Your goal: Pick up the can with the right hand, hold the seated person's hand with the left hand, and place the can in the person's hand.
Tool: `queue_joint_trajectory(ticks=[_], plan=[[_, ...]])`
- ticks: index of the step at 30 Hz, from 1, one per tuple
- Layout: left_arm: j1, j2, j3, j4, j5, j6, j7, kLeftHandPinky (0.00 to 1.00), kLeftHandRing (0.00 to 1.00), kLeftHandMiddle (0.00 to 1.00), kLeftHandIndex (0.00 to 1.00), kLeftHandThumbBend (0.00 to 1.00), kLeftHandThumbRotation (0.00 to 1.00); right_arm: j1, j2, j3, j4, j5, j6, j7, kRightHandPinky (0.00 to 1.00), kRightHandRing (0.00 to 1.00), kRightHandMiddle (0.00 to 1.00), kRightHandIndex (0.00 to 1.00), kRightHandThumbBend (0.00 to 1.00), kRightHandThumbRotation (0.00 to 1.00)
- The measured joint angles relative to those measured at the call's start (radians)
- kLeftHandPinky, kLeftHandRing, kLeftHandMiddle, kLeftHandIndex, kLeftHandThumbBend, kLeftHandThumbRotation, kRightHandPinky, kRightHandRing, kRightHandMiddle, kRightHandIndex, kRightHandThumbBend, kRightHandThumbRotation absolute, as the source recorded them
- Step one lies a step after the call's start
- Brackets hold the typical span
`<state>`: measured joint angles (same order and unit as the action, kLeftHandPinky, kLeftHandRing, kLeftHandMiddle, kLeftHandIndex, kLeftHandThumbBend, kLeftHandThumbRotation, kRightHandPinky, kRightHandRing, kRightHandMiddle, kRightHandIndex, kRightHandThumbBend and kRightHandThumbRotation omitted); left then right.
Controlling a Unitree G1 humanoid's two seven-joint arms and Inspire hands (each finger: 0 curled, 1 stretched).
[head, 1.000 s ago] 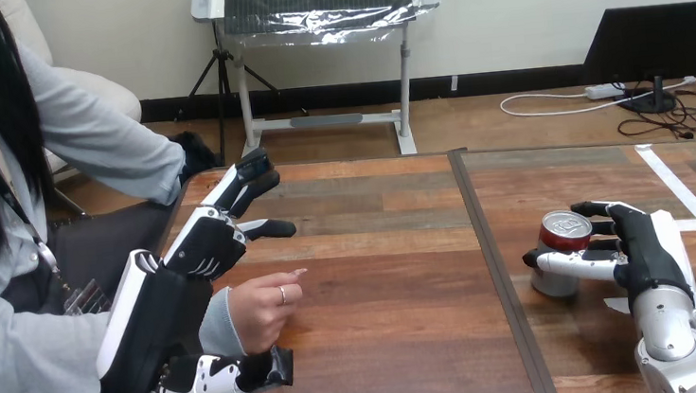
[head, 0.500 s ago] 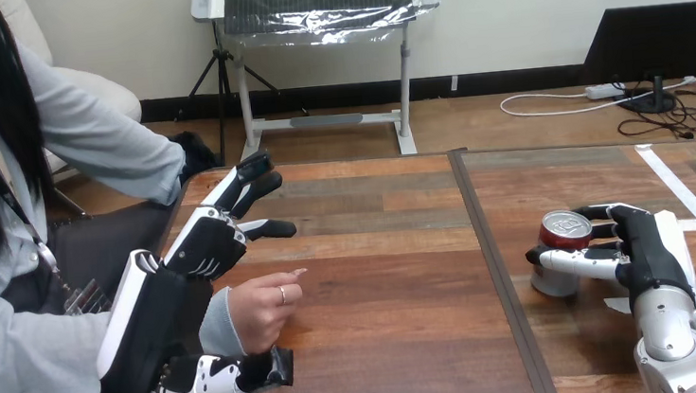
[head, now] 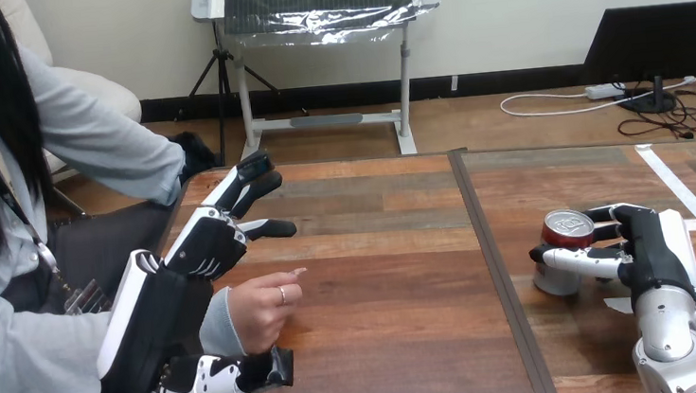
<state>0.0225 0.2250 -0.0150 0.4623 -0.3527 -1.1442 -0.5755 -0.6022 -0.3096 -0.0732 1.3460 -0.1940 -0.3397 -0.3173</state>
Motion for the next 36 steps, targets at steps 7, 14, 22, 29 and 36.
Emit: queue_joint_trajectory(ticks=[7,14,22,29,36], plan=[[0.0,0.0,0.0,0.0,0.002,0.0,0.0,0.73,0.91,0.95,0.91,1.0,0.62,0.0,0.0,-0.002,0.0,0.001,0.0,0.0,0.37,0.43,0.53,0.55,0.82,0.0],[0.0,0.0,0.0,0.0,0.002,-0.001,0.0,0.73,0.91,0.95,0.9,1.0,0.62,0.0,0.0,-0.005,0.0,0.003,-0.002,0.004,0.36,0.42,0.52,0.54,0.81,0.0],[0.0,-0.001,0.0,0.0,0.007,-0.001,0.003,0.73,0.91,0.95,0.91,1.0,0.62,0.0,0.0,-0.005,0.0,0.002,-0.005,0.005,0.35,0.41,0.52,0.53,0.82,0.0],[0.0,-0.001,0.0,0.0,0.009,-0.001,0.004,0.72,0.9,0.94,0.9,1.0,0.62,0.0,0.0,-0.002,0.0,-0.002,-0.008,-0.001,0.34,0.41,0.51,0.53,0.82,0.0],[0.0,-0.001,0.0,0.0,0.011,-0.001,0.004,0.72,0.9,0.94,0.91,1.0,0.62,0.0,0.0,-0.002,0.0,-0.002,-0.016,-0.001,0.35,0.41,0.51,0.53,0.81,0.0]])
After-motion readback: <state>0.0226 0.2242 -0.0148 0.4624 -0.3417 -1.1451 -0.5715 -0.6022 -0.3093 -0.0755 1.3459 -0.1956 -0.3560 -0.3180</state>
